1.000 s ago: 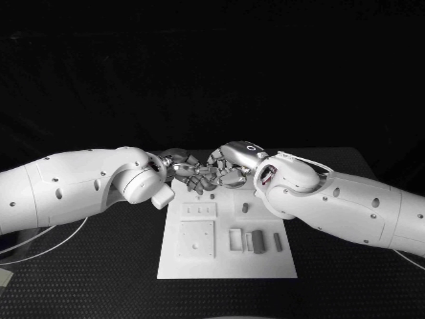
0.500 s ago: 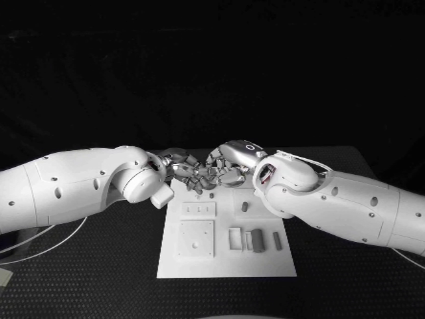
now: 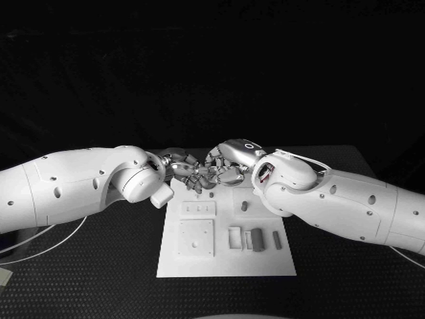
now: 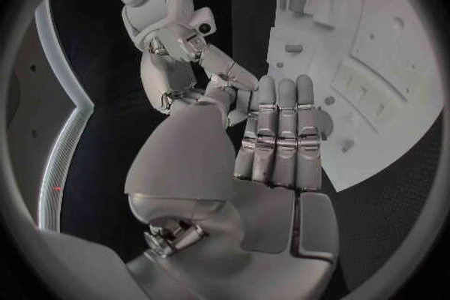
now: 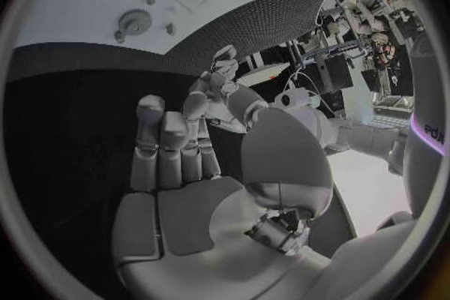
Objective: Assemble the parts on the task board
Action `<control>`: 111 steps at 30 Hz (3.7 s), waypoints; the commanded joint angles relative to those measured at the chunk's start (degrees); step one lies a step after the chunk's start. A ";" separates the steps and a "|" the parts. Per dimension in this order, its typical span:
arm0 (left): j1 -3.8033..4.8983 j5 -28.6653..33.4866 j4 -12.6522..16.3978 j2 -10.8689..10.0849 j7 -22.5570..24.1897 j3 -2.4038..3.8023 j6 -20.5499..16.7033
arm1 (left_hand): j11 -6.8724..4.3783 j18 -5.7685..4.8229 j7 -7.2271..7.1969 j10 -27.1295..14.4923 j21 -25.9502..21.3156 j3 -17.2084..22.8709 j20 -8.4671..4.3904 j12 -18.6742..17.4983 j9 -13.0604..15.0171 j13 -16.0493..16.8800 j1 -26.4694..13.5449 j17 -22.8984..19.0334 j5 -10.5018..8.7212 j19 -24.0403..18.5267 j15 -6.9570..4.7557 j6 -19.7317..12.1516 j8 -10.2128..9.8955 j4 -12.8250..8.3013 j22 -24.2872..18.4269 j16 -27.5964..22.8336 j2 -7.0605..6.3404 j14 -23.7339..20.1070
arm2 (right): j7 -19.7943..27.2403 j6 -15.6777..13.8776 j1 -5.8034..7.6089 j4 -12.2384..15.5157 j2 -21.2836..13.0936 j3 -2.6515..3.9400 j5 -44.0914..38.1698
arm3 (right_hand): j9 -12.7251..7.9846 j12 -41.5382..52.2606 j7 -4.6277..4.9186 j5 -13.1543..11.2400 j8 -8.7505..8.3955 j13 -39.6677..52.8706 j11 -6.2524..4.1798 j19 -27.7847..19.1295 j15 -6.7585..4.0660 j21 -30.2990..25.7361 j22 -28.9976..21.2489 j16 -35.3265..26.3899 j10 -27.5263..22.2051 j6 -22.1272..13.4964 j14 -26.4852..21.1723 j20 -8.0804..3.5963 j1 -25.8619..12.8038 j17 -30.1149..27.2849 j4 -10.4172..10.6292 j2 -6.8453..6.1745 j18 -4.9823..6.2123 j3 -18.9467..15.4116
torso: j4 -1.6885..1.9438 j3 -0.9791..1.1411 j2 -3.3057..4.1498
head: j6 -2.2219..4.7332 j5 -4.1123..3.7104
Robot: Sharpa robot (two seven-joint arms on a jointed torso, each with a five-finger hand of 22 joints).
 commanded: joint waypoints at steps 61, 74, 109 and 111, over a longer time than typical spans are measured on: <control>0.25 -0.60 -0.21 0.20 -1.73 0.30 -2.70 | -0.94 -0.62 -0.93 1.58 -1.13 22.17 -1.04 2.13 5.23 1.03 -20.12 2.75 2.18 1.21 -0.82 2.59 0.78 -32.90 3.79 -0.45 7.48 2.10 | 0.95 -2.70 -1.49 -2.80 -3.84 -0.23 1.60 | -1.51 -1.79 4.54 0.05 -4.48 0.70 2.60 -1.63 2.11 -1.34 0.24 -1.15 -3.23 -4.52 -2.17 0.61 -0.57 0.01 2.42 -3.83 1.17 0.04 | -0.06 0.09 0.06 | -0.52 0.73; 0.13 -11.59 -3.66 2.71 -14.48 0.29 -0.10 | -1.21 -0.63 -0.98 2.27 -0.55 22.34 -1.35 2.73 5.57 1.41 -20.32 3.12 2.61 1.47 -1.12 2.73 0.79 -32.93 4.88 -0.03 7.65 2.82 | 0.93 -4.09 -1.45 -2.12 -7.55 2.64 1.99 | -1.44 -1.71 4.43 0.05 -4.29 0.77 2.50 -1.53 2.02 -1.29 0.28 -1.13 -3.04 -4.10 -2.08 0.61 0.08 0.02 2.40 -3.78 1.17 0.19 | -0.05 0.16 -0.03 | -0.71 0.75; -4.31 -26.61 -15.45 11.85 -19.22 0.33 6.88 | -3.91 -0.35 -3.48 3.64 3.94 22.75 -3.79 12.49 9.10 6.77 -25.14 3.10 0.92 4.15 -3.60 5.94 6.26 -30.78 13.12 8.98 8.57 5.42 | 1.17 -2.68 -1.36 -0.82 -8.00 3.80 2.70 | -1.45 -1.77 4.42 0.02 -4.29 0.77 2.48 -1.53 2.00 -1.35 0.27 -1.22 -3.00 -4.03 -2.08 0.67 0.15 -0.03 2.62 -3.59 1.17 0.20 | 0.01 0.04 0.06 | -2.78 0.60; -4.47 -27.36 -15.68 12.09 -19.44 0.33 6.94 | -3.92 -0.36 -3.48 3.58 3.96 22.80 -3.80 12.60 9.12 6.81 -25.10 3.04 0.92 4.13 -3.61 5.90 6.33 -30.85 13.21 9.09 8.62 5.38 | 1.17 -2.65 -1.36 -0.81 -8.01 3.81 2.71 | -1.45 -1.77 4.42 0.02 -4.29 0.77 2.48 -1.53 2.00 -1.35 0.27 -1.23 -3.00 -4.02 -2.09 0.67 0.15 -0.03 2.64 -3.58 1.17 0.20 | 0.02 0.04 0.06 | -2.91 0.58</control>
